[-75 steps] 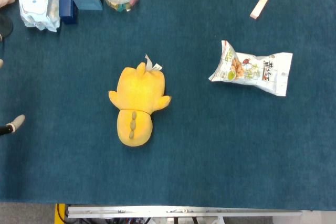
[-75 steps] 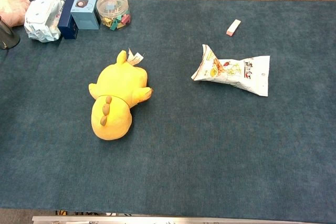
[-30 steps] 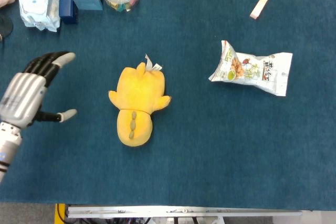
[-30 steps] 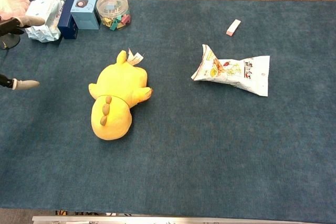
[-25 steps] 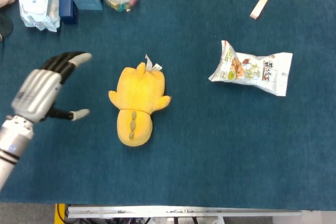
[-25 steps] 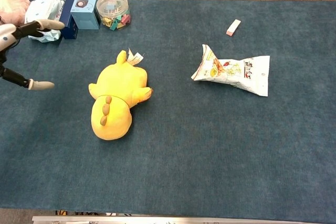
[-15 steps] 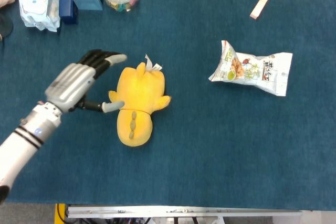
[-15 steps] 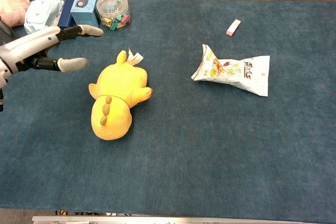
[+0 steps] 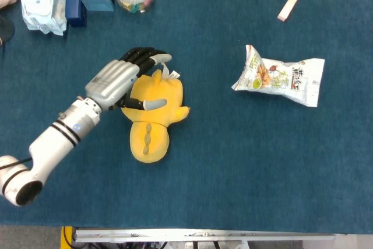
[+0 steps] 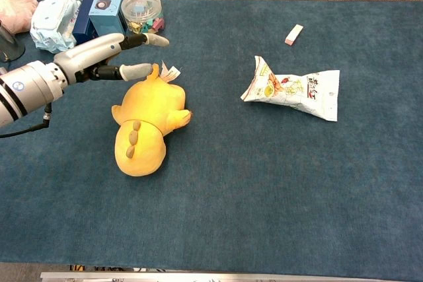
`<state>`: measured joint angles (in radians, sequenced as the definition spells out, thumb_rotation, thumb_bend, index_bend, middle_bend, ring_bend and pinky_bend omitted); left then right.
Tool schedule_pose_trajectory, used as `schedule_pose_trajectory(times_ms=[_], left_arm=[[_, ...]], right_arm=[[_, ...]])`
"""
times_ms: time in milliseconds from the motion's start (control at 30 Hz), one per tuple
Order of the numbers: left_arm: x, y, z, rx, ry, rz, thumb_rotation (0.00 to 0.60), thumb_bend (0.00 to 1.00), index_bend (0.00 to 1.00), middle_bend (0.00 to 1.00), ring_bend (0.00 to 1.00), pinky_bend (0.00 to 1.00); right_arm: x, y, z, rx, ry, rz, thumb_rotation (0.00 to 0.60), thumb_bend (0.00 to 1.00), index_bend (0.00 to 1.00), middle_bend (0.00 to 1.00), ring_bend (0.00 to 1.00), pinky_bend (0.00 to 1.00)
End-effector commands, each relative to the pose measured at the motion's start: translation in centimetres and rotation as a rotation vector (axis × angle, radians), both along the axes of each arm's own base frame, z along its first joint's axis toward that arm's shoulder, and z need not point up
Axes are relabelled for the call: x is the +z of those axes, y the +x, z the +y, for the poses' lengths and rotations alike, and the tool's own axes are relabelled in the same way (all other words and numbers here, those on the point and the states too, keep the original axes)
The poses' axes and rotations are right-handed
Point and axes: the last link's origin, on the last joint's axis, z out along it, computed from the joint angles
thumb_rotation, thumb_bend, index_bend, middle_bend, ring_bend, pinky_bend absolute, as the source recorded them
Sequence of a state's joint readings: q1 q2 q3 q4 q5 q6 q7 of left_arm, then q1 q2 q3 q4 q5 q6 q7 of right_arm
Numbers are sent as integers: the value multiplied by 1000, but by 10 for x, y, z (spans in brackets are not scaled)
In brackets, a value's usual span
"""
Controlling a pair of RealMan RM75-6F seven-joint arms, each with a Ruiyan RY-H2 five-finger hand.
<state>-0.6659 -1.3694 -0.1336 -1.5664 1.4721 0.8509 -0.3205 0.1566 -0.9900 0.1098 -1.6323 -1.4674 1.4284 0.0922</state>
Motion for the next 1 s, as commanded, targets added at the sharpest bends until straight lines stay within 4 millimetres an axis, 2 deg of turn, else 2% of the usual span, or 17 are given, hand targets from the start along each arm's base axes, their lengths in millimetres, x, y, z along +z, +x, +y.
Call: schedule_pose_trajectory(times_ms=[33, 533, 1000], left_arm=[[-6, 5, 3, -18, -4, 18, 113, 10, 106, 106, 48, 0], [-42, 15, 10, -97, -22, 114, 112, 10, 107, 106, 48, 0], [-52, -3, 17, -39, -37, 186, 110, 10, 106, 106, 48, 0]], right_arm=[[0, 0, 0, -1, 0, 1, 600, 176, 493, 517, 383, 407], [0, -2, 2, -15, -1, 8, 600, 176, 493, 517, 383, 407], [0, -4, 2, -22, 1, 9, 600, 176, 493, 517, 383, 407]])
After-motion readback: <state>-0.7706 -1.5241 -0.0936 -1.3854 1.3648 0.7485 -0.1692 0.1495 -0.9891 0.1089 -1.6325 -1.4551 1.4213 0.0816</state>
